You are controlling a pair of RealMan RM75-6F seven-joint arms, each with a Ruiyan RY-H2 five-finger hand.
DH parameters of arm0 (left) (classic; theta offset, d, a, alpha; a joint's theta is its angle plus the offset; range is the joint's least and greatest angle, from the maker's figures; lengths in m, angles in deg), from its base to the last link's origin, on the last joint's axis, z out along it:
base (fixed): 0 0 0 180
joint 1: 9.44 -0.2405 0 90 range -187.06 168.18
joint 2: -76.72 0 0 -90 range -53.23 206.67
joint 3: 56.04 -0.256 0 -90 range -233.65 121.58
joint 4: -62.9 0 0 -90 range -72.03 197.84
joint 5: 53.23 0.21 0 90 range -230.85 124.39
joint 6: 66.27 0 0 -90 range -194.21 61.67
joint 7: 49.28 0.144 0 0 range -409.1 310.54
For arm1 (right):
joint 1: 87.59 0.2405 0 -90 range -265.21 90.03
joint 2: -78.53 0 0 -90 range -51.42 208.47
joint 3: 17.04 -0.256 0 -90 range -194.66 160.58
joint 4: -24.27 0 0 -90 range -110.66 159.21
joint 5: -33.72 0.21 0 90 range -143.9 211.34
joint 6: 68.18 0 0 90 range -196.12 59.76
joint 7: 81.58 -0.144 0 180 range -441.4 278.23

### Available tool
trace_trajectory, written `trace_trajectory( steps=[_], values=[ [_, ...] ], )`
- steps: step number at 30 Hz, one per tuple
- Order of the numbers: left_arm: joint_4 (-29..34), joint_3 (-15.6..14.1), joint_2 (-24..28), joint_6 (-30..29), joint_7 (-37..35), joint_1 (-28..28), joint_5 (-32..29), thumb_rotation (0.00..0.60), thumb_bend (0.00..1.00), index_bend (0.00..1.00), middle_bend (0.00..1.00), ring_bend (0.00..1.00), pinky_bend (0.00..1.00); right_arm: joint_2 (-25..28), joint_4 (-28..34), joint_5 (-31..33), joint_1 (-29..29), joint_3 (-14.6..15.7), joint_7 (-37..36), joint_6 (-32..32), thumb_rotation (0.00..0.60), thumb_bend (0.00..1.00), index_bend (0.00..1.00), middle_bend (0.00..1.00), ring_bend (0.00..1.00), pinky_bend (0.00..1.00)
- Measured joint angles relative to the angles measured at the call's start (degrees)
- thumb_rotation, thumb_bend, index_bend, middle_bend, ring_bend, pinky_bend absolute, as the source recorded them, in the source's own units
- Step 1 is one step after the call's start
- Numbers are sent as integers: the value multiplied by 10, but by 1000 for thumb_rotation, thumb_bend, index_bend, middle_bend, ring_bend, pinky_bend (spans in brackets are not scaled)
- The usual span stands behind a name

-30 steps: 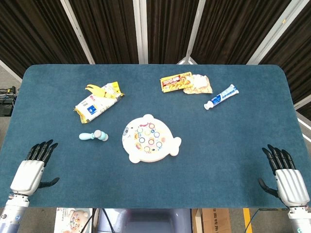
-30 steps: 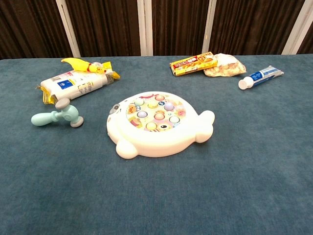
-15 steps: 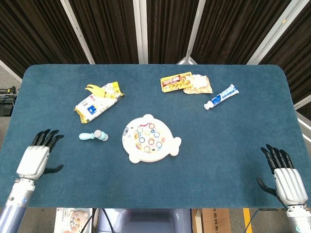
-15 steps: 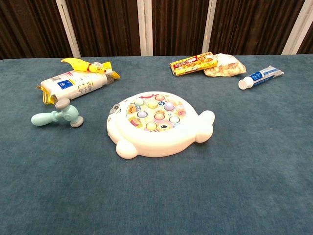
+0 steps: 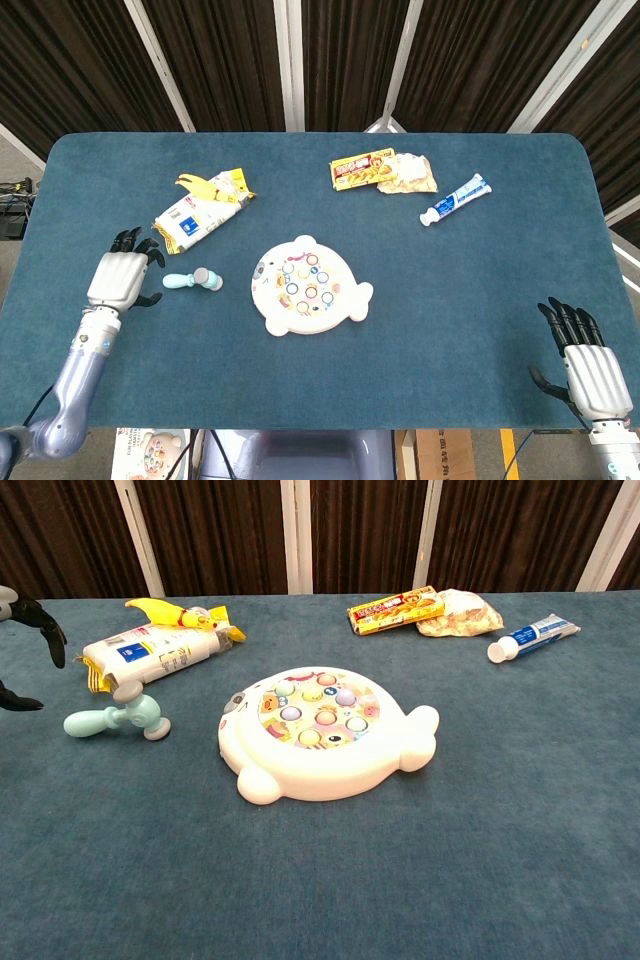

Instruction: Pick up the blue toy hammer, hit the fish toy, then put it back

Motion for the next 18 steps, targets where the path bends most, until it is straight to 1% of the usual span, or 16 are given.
trace_trajectory(
  steps=[3, 5, 12, 18],
  values=[
    [-17, 0, -20, 6, 10, 17, -18, 600, 406, 477, 225, 0, 0, 0, 0, 4, 1, -1, -3, 2, 600, 307, 0, 0, 0, 0],
    [-27, 0, -30, 9, 15, 25, -28, 600, 422, 483, 229, 0, 0, 0, -1, 5, 1, -2, -4, 3, 600, 306, 0, 0, 0, 0],
    [-48, -2, -59, 13, 29, 51, -66, 600, 437, 488, 234, 0, 0, 1, -3, 7, 1, -4, -10, 3, 600, 306, 0, 0, 0, 0],
    [-57, -5, -77, 11, 36, 70, -82, 600, 438, 489, 236, 0, 0, 2, -3, 8, 1, -4, -14, 3, 600, 307, 0, 0, 0, 0]
  ],
)
